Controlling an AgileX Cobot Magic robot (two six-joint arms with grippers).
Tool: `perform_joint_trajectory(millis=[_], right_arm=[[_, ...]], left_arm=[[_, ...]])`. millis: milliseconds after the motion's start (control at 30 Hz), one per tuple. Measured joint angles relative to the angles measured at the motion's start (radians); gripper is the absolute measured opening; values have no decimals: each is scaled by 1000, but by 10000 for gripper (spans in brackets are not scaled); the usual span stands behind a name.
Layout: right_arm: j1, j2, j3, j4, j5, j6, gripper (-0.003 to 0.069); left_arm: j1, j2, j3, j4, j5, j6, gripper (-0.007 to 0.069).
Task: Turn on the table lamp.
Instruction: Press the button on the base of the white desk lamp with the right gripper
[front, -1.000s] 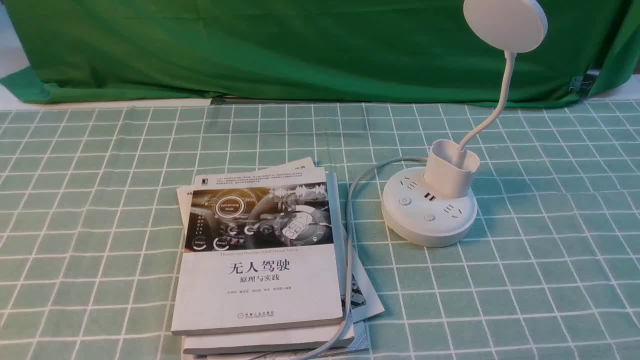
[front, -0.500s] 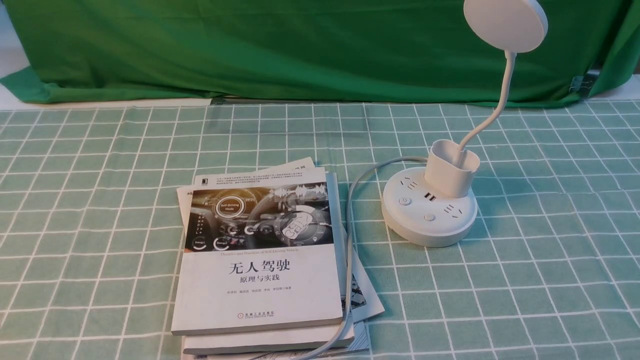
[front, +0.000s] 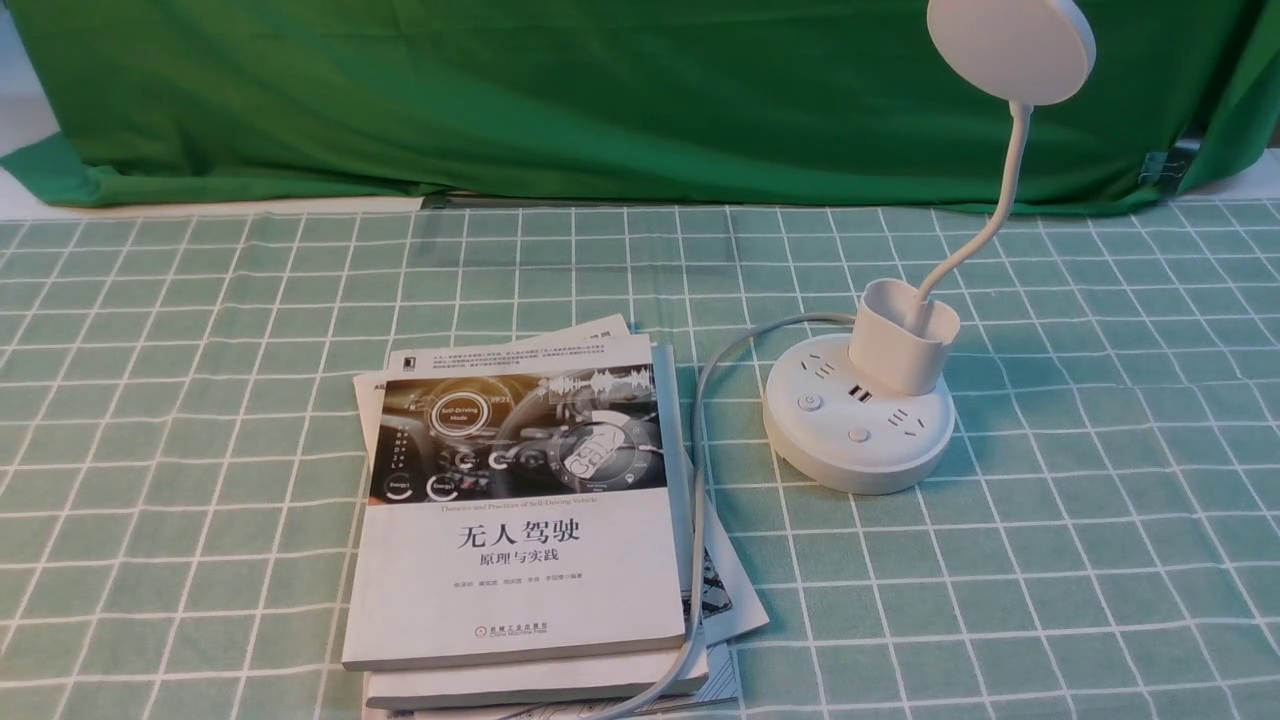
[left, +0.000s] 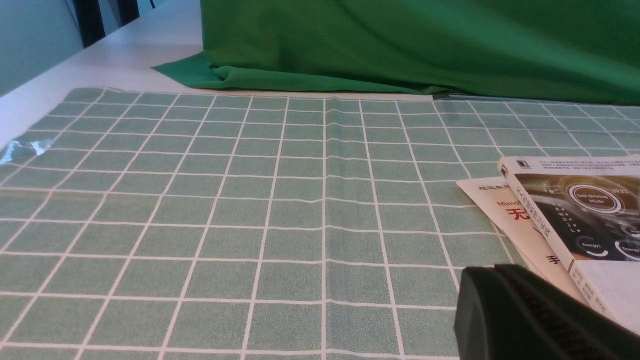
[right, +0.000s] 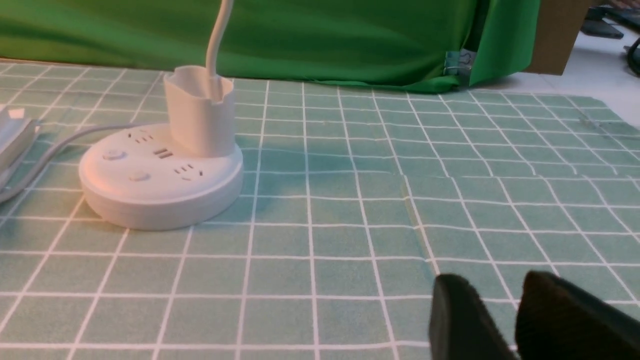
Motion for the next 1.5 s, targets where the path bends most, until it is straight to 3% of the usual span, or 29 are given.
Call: perform_joint_trajectory(millis=[1033, 1100, 1233, 1267, 1300, 1333, 1500], right_arm=[[0, 0, 0, 5, -6, 12, 241], [0, 0, 0, 35, -13, 61, 241], [0, 0, 0, 252, -57, 525, 241], [0, 0, 0, 301, -65, 688, 241], [0, 0, 0, 306, -67, 736, 241], [0, 0, 0, 314, -72, 865, 241], [0, 0, 0, 214, -81, 966, 241]], left_arm=[[0, 0, 0, 0, 0, 0, 21], [0, 0, 0, 0, 0, 0, 21], [0, 0, 0, 0, 0, 0, 21], [0, 0, 0, 0, 0, 0, 21], [0, 0, 0, 0, 0, 0, 21], [0, 0, 0, 0, 0, 0, 21], [0, 0, 0, 0, 0, 0, 21]])
